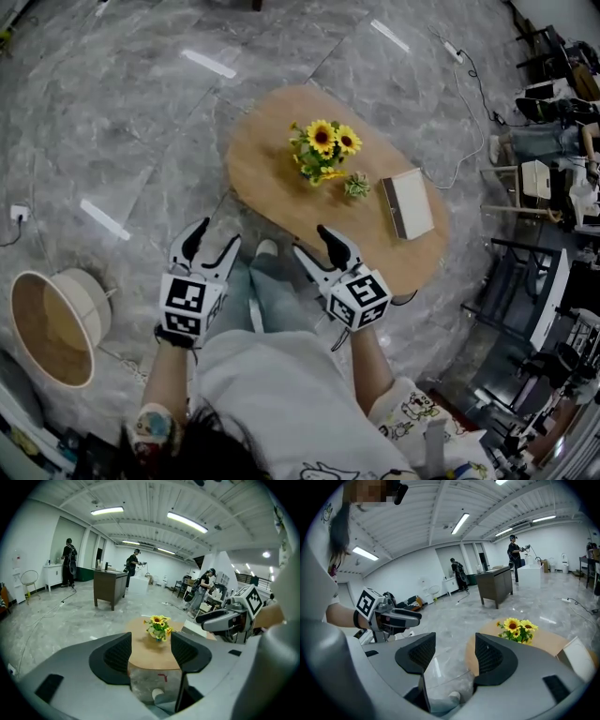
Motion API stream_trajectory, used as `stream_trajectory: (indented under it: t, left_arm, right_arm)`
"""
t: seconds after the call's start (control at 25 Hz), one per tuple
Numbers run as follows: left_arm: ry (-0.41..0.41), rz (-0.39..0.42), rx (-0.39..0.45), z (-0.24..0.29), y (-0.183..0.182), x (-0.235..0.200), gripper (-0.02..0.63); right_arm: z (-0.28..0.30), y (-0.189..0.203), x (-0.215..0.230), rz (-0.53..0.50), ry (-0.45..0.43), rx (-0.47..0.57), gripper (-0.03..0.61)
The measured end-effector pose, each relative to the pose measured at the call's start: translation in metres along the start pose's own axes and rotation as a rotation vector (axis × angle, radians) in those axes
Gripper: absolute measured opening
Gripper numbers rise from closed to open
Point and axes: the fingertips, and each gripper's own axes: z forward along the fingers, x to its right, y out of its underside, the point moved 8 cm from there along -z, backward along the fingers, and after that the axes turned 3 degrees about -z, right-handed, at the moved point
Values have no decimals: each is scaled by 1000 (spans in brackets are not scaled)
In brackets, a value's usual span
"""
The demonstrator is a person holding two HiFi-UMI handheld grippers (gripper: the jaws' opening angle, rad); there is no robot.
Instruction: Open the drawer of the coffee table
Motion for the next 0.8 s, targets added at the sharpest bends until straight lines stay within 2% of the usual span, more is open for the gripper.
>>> stream_trajectory:
  t: [0.32, 0.52, 0.8]
  left_arm:
    - [56, -1, -90, 50, 44, -25, 239]
    - [69, -33, -105, 85, 75, -41, 239]
    - [87, -66, -130, 120, 121, -61, 239]
  right_arm:
    - [46, 27, 7, 29, -23, -40, 230]
    - [82, 47, 9, 3, -66, -85, 230]
    - [115, 76, 14, -32, -81, -147, 230]
